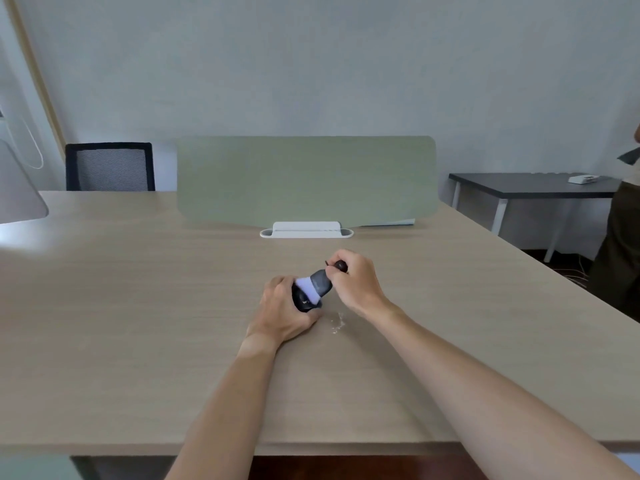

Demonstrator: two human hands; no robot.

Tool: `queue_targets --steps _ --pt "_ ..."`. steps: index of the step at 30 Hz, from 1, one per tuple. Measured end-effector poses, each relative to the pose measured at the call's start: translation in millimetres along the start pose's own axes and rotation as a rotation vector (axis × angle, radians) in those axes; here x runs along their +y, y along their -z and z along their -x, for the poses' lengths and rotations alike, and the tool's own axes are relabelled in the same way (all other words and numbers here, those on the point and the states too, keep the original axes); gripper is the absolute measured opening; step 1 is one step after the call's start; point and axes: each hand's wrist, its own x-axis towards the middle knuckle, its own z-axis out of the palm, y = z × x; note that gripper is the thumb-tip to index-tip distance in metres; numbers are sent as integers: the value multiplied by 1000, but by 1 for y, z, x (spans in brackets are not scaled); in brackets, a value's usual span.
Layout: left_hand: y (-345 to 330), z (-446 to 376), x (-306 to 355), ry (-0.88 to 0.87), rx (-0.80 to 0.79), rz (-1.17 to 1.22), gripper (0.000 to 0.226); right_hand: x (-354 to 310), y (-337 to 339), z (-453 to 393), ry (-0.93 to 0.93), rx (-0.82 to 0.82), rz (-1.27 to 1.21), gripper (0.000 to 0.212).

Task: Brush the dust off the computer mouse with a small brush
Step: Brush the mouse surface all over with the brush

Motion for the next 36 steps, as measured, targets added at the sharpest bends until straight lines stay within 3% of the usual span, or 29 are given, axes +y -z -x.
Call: queue_targets --steps 3,10,15,18,23,28,33,36 --pt "-1 0 0 6 28 -28 58 2 -4 3 -16 -101 21 13" --pt "-1 1 -1 -1 7 -33 50 9 3 -7 -49 26 132 12" --pt "2 0 0 -29 -16 -34 30 5 -2 -6 -150 8 -22 11" --pt "4 2 1 -56 -30 8 21 8 -4 -2 -167 -64 23 13" --pt "5 2 1 -90 -16 16 44 4 2 -7 -62 -28 301 19" --pt "3 2 3 -119 35 38 21 -9 -9 -11 -106 -13 110 14" --pt "-1 3 0 -82 46 58 35 8 -10 -12 -123 -22 77 11" --pt "-2 1 -2 -44 21 52 55 23 -2 -15 -127 -47 122 12"
